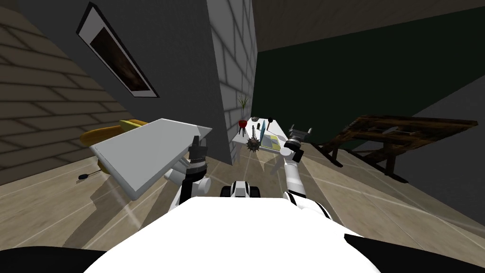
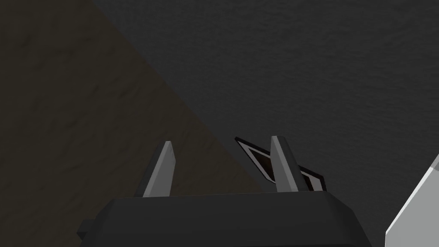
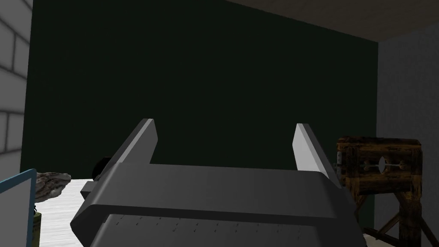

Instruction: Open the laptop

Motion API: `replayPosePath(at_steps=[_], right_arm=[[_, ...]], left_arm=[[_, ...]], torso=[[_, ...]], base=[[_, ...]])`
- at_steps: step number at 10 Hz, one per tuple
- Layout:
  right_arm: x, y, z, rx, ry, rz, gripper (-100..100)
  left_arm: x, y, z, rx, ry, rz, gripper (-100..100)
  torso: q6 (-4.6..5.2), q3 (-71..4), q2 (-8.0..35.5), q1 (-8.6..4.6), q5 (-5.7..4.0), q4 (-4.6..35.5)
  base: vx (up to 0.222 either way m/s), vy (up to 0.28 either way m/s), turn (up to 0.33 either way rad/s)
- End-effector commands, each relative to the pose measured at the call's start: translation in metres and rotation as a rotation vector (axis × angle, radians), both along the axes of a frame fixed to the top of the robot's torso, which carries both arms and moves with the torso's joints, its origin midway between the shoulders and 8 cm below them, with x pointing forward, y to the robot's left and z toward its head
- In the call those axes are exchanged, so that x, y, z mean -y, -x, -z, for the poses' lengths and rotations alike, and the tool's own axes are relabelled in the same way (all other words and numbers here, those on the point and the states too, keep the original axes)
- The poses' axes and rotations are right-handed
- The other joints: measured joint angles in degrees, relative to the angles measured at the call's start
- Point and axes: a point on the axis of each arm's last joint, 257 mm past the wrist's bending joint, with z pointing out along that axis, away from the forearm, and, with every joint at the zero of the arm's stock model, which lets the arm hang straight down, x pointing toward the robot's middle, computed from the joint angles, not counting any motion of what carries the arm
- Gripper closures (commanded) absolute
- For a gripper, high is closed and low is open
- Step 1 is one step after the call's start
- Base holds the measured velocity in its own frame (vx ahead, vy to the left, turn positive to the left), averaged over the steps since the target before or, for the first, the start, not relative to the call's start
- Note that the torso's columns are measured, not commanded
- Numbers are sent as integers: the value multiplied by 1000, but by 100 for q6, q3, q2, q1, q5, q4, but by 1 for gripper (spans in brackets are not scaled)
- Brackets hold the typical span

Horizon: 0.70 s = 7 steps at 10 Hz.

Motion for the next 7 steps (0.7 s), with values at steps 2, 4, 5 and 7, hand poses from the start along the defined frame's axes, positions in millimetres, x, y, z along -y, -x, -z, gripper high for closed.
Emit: replayPosePath(at_steps=[2,4,5,7], right_arm=[[24,-17,5,50,-152,-39,-100],[34,-25,9,76,-224,-57,-100],[43,-32,11,102,-291,-74,-100],[51,-39,16,125,-357,-90,-100]], left_arm=[[0,0,0,0,0,0,0],[0,0,0,0,0,0,0],[0,0,0,0,0,0,0],[0,0,0,0,0,0,0]], torso=[[1,-1,-2,-1,0,-1],[-3,1,3,0,0,0],[2,2,2,-2,-1,0],[-3,-1,0,-2,-1,0]], base=[[-26,-11,120],[-41,-11,155],[-35,-9,128],[-37,-19,152]])
